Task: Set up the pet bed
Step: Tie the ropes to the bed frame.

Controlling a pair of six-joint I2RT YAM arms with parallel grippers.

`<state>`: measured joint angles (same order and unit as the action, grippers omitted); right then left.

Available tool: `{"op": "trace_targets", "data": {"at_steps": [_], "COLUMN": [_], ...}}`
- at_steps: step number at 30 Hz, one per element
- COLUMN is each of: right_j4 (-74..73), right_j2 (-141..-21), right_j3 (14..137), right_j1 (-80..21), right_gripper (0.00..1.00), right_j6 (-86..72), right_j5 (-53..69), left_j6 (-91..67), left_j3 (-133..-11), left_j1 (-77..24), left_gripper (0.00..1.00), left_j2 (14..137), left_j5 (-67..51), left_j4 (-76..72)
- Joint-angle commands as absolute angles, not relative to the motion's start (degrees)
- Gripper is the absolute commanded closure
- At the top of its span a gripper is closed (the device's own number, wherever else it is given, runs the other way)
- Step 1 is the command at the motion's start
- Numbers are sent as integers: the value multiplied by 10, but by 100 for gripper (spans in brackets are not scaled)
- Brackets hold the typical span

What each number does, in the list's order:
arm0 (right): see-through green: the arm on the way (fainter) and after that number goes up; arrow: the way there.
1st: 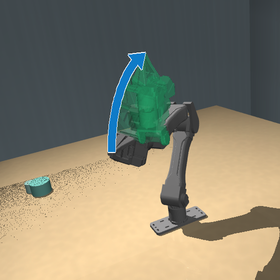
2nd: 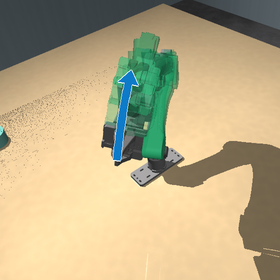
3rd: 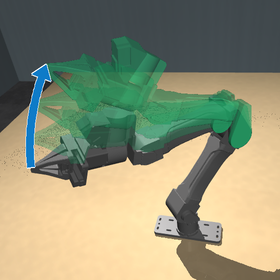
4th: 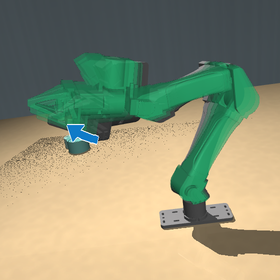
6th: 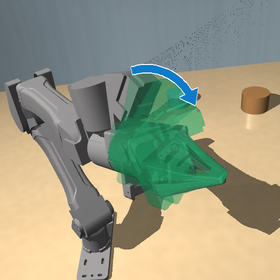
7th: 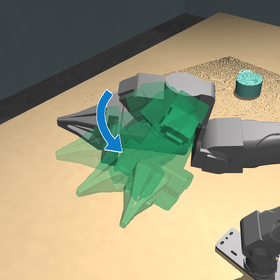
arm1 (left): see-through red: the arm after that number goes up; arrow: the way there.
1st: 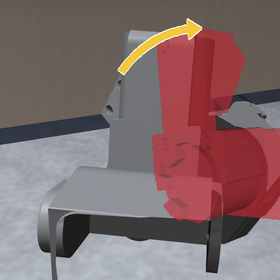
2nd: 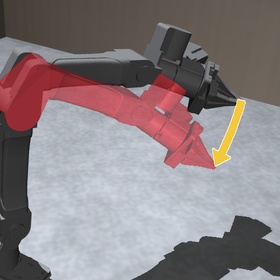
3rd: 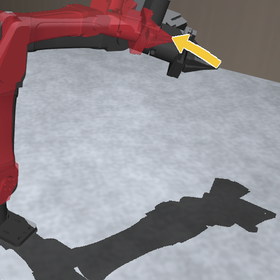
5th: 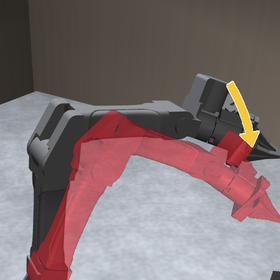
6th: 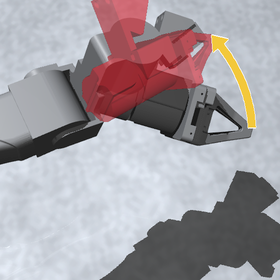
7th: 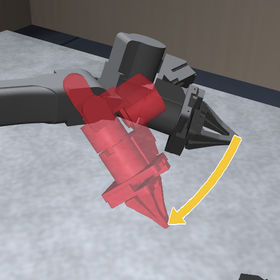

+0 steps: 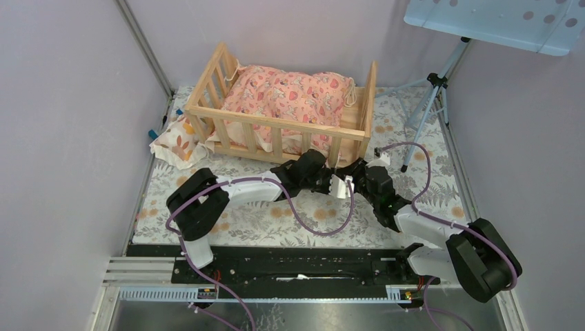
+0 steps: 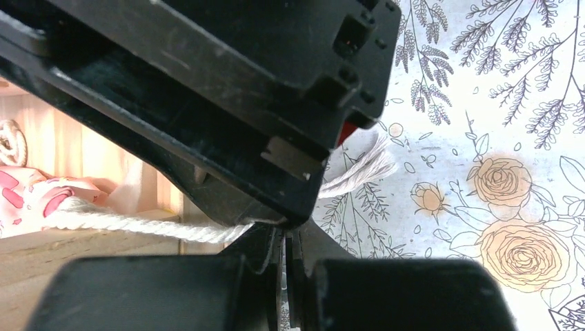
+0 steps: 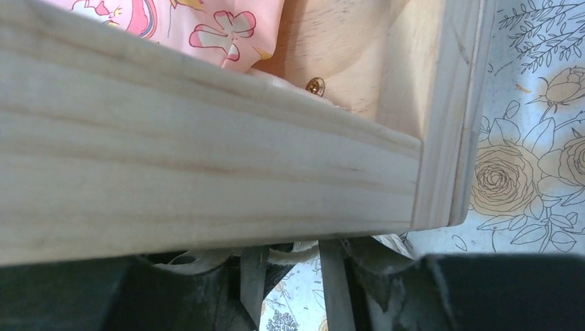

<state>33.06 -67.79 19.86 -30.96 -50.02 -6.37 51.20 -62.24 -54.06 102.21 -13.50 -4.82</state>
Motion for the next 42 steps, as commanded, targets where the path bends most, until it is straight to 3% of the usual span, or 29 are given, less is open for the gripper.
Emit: {"op": "trace_targets", "data": {"at_steps": [1,4,10,16,23,26,42], "right_j4": [340,339,337,324,303,297,279], "right_j2": [-689,-691,-683,-669,-641,-631,-625], "right_j3": [218,220,215,204,183,180,178], "right_j1": [-304,-304,-304,-304,-304,-305,-304], "right_gripper": [60,64,86,98,100,100,100], "right_j6": [-503,-504,-508,-515,-565,-576,-600], "right_j5": [-77,-79,-85,-104,-142,-145,-138], "left_j6": [509,507,505,492,481,475,433], "left_j3": [-632,-632,-627,-609,-591,-585,-580], "left_j1": [-538,-537,-536,-537,-536,-535,-536], "left_gripper": [100,100,100,100,99,90,72], "left_j2": [1006,1005,1002,985,972,969,955], "left_j5": [-142,-144,-146,-144,-132,-130,-136], "left_j4": [-86,-89,-93,-113,-129,-137,-162]}}
